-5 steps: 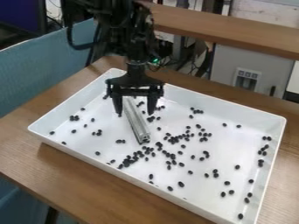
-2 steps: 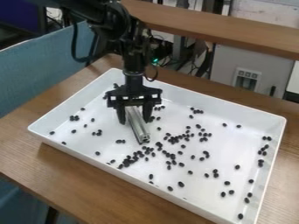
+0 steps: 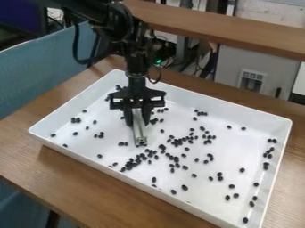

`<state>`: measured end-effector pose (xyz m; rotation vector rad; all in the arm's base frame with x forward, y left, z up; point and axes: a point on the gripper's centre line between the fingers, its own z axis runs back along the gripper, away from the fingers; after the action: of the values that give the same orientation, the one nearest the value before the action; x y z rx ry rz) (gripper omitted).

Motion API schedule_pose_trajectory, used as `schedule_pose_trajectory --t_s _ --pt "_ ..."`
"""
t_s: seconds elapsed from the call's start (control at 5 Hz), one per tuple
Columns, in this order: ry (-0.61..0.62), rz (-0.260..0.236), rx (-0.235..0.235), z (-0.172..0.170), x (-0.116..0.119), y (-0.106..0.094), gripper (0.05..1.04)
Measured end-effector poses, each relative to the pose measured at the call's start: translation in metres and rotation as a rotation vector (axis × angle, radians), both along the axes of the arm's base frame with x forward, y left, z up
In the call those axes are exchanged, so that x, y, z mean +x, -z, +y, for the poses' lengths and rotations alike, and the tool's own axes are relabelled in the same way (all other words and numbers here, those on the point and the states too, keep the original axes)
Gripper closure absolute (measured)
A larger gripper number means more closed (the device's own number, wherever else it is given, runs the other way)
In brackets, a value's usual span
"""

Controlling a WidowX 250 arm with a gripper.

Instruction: Sweep into pile

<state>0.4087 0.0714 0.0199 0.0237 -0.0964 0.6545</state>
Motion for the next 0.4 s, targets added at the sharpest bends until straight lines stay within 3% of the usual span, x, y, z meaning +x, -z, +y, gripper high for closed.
schedule_pose_trajectory --t_s 0.2,0.4 --pt "0.15 0.059 -0.008 0.001 -0.007 -0.013 0.695" --pt "0.376 0.12 0.032 0.021 -0.018 -0.039 0.695"
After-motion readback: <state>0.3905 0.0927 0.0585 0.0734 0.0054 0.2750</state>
